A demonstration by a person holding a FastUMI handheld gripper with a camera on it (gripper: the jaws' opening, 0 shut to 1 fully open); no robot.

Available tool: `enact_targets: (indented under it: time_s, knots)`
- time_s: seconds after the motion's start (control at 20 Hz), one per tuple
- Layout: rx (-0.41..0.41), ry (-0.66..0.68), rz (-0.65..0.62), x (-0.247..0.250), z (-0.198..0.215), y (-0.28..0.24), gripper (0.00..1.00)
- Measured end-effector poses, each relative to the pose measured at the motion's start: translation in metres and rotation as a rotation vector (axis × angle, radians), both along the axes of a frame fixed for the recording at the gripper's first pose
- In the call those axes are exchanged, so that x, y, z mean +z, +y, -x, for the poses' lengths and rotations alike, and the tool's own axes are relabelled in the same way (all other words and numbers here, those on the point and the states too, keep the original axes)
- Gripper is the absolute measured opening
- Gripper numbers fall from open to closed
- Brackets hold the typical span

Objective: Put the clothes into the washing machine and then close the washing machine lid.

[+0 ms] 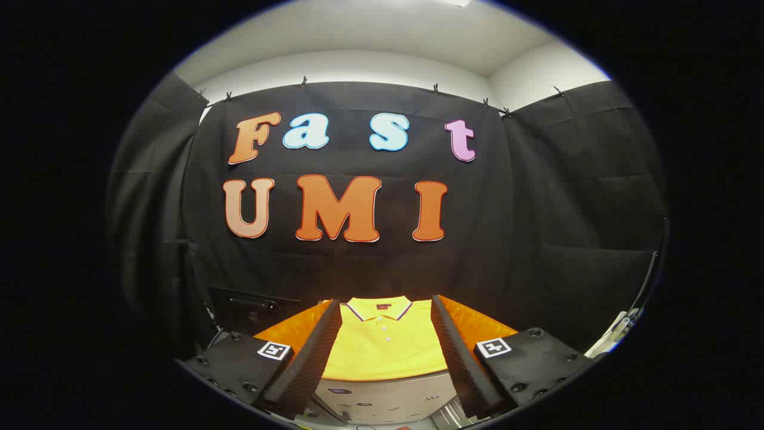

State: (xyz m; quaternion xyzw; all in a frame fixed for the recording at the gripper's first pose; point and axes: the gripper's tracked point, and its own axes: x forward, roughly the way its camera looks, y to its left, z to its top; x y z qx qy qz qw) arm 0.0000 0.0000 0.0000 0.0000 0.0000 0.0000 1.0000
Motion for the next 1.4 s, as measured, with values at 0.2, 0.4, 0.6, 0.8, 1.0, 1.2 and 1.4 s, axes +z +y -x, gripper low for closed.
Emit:
enact_targets:
  time_s: [0.2,0.4,0.6,0.8,1.0,1.2,1.4]
  knots:
    - [0.003,0.009,0.003,-0.003,-0.007,0.0,0.97]
    - [0.007,0.02,0.007,-0.008,-0.022,0.001,0.97]
    - [0.017,0.035,0.01,-0.011,-0.048,0.002,0.97]
    - [0.039,0.071,0.01,-0.025,-0.089,0.004,0.97]
    - [0.061,0.147,0.017,-0.05,-0.141,0.006,0.97]
    - [0.085,0.247,0.042,-0.086,-0.187,0.006,0.98]
    - [0.077,0.41,0.038,-0.133,-0.221,0.0,0.98]
